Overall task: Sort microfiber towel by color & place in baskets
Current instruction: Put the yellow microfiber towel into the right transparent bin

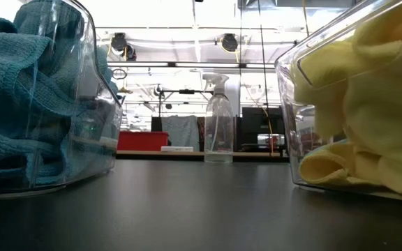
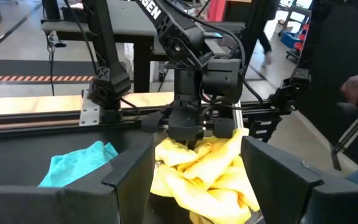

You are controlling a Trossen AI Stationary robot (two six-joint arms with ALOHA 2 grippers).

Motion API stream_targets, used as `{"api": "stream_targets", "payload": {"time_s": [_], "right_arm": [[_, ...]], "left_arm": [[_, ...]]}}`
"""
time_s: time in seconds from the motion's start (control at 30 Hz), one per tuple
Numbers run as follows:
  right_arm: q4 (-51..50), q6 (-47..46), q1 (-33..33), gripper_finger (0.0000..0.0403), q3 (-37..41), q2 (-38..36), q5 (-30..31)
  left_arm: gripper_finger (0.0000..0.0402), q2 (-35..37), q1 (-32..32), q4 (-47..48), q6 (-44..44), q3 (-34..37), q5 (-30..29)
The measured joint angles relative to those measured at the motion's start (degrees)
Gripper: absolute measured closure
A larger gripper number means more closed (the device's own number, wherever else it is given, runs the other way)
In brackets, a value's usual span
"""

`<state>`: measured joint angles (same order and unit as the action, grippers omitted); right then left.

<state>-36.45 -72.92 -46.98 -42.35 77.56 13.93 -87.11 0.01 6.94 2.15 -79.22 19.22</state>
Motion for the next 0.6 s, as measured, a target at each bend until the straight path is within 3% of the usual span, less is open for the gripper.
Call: {"api": "stream_targets", "payload": {"time_s": [0.23,0.6], "right_arm": [[-2.0,0.4,0.0,0.0375,-2.3,-1.0,-1.1],[-13.5,0.7,0.0,0.0254,-14.3,-1.1,-1.0]], "left_arm": [[0.0157,0.0,0.0,0.0,-1.0,0.0,0.0],[0.0157,-2.8,0.1,-0.8,-2.5,0.0,-0.4]]}}
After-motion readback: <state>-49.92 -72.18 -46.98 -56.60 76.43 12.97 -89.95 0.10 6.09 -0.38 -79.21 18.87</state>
